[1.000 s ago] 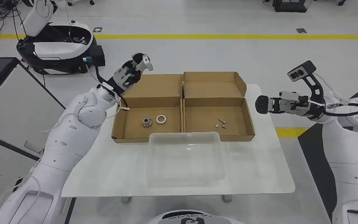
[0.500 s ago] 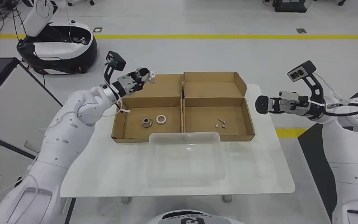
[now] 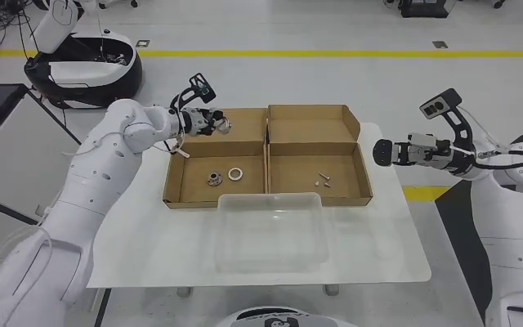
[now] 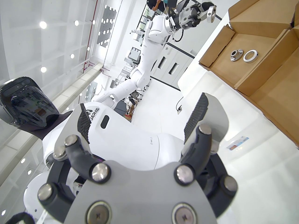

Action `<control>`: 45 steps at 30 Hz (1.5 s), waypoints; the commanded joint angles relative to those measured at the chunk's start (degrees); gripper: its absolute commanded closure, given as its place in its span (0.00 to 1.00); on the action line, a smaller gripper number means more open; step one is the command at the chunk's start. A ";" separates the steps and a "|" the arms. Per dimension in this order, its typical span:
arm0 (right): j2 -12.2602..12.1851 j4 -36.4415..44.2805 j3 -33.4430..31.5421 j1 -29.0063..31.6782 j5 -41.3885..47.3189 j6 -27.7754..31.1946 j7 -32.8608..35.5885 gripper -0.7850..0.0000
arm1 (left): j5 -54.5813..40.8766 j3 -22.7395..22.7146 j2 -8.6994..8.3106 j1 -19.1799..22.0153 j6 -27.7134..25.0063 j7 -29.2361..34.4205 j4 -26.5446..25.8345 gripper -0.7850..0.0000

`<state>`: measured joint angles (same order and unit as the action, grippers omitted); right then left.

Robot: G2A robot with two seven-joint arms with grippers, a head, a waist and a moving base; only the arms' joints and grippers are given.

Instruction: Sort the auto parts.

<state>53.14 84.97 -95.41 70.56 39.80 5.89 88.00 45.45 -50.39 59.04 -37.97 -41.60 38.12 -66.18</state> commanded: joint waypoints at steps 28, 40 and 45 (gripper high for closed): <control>0.00 0.00 0.00 0.00 0.00 0.00 0.00 0.00 | 10.62 8.30 2.07 2.94 -2.80 8.90 14.63 1.00; 0.00 0.00 0.00 0.00 0.00 0.00 0.00 0.00 | 11.35 10.12 2.43 1.82 -5.54 12.09 15.16 1.00; 0.00 0.00 0.00 0.00 0.00 0.00 0.00 0.00 | 10.78 9.84 2.16 0.75 -5.59 12.30 15.66 1.00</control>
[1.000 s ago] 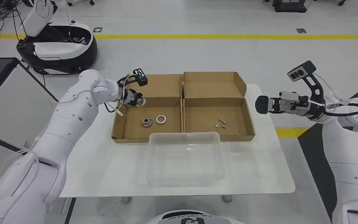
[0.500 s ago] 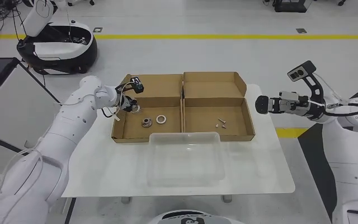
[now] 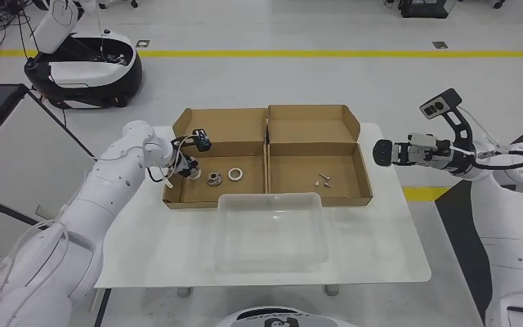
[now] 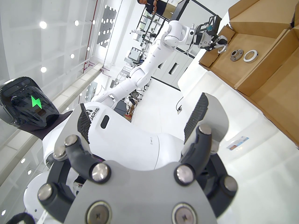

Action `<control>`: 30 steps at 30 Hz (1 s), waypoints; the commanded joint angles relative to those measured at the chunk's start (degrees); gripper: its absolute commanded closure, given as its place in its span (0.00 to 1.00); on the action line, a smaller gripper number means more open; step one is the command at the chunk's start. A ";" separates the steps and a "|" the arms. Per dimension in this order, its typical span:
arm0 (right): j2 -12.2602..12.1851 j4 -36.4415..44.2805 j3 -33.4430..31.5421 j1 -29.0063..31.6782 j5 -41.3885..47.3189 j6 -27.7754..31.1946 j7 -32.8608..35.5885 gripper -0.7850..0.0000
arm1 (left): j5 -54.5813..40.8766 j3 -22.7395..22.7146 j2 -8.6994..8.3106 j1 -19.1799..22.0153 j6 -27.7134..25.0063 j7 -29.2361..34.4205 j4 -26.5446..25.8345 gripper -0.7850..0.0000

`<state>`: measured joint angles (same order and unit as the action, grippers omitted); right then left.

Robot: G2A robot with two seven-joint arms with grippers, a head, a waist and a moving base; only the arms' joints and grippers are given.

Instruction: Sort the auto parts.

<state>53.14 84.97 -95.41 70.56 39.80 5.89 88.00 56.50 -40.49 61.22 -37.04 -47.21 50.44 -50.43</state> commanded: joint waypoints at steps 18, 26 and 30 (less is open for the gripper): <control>0.00 0.00 0.00 0.00 0.00 0.00 0.00 0.00 | 0.99 1.48 0.55 -1.73 1.05 -0.74 -0.58 0.90; 0.00 0.00 0.00 0.00 0.00 0.00 0.00 0.00 | 2.30 1.32 0.59 -1.86 1.97 -2.96 -0.79 0.05; 0.00 0.00 0.00 0.00 0.00 0.00 0.00 0.00 | 2.64 0.90 0.44 -2.06 2.17 -3.83 -0.92 0.00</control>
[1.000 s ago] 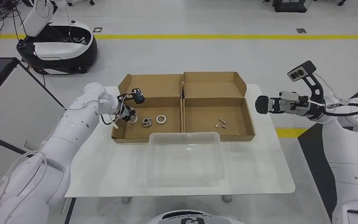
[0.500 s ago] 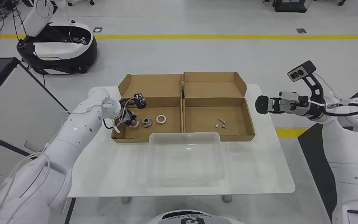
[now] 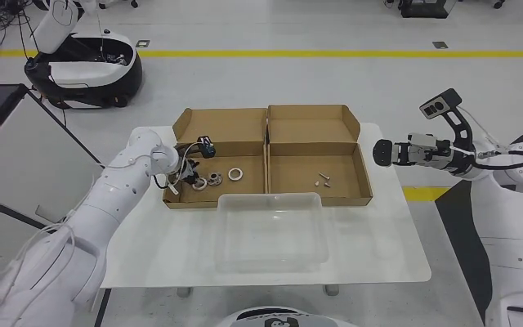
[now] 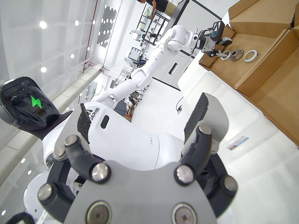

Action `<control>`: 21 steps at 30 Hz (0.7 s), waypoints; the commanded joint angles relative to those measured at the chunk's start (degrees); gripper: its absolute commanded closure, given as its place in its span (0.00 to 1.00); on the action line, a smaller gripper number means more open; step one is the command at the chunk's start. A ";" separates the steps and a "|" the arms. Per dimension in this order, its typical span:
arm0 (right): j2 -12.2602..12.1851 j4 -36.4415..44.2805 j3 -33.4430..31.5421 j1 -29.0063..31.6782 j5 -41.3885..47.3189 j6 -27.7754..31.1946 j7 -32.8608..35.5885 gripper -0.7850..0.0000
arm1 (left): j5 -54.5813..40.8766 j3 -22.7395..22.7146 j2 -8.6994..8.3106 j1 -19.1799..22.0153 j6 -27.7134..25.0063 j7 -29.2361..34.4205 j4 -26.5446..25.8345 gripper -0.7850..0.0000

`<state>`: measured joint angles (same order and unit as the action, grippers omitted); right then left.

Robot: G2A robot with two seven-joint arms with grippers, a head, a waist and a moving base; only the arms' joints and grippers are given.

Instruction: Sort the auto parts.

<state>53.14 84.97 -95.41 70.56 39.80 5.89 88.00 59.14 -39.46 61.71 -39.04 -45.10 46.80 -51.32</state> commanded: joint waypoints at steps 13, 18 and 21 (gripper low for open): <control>0.00 0.00 0.00 0.00 0.00 0.00 0.00 0.00 | -2.28 -9.71 -3.50 -3.22 0.92 -9.07 -14.50 0.00; 0.00 0.00 0.00 0.00 0.00 0.00 0.00 0.00 | -3.99 -17.27 -5.95 -9.06 -2.08 -18.85 -26.09 0.00; 0.00 0.00 0.00 0.00 0.00 0.00 0.00 0.00 | -5.91 -21.81 -7.19 -13.71 -3.56 -24.00 -32.83 0.00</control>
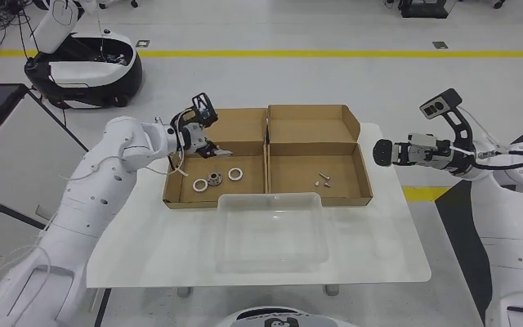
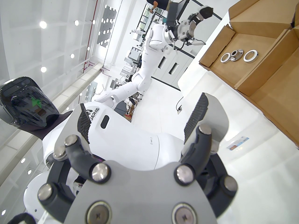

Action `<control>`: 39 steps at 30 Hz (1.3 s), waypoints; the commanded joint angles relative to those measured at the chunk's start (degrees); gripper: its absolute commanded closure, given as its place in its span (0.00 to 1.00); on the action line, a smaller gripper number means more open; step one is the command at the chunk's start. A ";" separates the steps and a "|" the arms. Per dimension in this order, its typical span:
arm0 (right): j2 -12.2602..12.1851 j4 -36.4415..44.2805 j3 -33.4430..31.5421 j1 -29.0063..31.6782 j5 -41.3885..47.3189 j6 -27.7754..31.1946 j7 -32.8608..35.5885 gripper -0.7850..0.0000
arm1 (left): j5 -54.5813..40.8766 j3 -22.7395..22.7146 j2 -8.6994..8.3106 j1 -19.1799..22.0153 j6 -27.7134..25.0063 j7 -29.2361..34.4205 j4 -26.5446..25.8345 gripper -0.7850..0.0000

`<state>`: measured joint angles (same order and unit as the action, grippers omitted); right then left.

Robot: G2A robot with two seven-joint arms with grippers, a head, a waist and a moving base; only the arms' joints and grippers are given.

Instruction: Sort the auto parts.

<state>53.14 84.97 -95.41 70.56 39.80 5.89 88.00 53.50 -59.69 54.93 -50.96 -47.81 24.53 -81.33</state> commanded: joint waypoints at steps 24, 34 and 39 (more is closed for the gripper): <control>0.00 0.00 0.00 0.00 0.00 0.00 0.00 0.00 | -20.68 -22.83 -5.46 -28.96 -10.19 -10.76 -34.48 0.00; 0.00 0.00 0.00 0.00 0.00 0.00 0.00 0.00 | -19.97 -22.81 -5.43 -28.87 -10.19 -11.19 -34.34 0.00; 0.00 0.00 0.00 0.00 0.00 0.00 0.00 0.00 | -19.97 -22.81 -5.43 -28.87 -10.19 -11.19 -34.34 0.00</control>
<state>53.14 84.97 -95.41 70.56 39.80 5.89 88.00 33.53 -82.50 49.50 -79.83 -58.00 13.34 -115.67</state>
